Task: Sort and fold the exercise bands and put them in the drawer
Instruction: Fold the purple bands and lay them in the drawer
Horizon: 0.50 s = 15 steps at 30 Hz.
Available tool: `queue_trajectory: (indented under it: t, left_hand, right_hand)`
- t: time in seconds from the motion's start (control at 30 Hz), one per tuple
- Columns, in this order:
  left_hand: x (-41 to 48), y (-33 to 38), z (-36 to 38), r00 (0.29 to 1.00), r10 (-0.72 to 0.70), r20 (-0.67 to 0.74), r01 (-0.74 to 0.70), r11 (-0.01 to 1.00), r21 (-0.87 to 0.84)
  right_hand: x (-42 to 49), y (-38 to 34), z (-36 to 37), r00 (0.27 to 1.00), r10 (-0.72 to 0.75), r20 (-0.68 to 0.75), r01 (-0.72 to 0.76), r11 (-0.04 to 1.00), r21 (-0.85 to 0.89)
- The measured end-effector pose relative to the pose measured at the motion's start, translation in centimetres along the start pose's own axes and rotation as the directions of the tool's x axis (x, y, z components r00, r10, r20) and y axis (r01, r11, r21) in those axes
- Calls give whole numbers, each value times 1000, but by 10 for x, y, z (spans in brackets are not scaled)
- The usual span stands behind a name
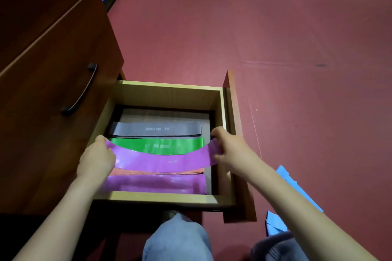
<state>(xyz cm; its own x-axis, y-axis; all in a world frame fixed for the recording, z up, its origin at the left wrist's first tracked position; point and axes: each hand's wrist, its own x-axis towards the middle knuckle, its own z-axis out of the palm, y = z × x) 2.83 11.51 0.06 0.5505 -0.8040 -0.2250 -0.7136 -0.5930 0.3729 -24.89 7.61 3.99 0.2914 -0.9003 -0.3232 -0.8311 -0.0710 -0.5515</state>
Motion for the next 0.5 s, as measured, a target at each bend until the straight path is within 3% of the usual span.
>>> queue_trajectory:
  t: [0.13,0.5]
  left_hand:
    - [6,-6,14,998,-31,53,24,992,126]
    - [26,-51,37,986,0,165,5,1000,-30]
  right_hand:
    - [13,-12,36,984,87,153,-55,978,-202]
    - [39,6,97,877,361,318,-267,915,-304]
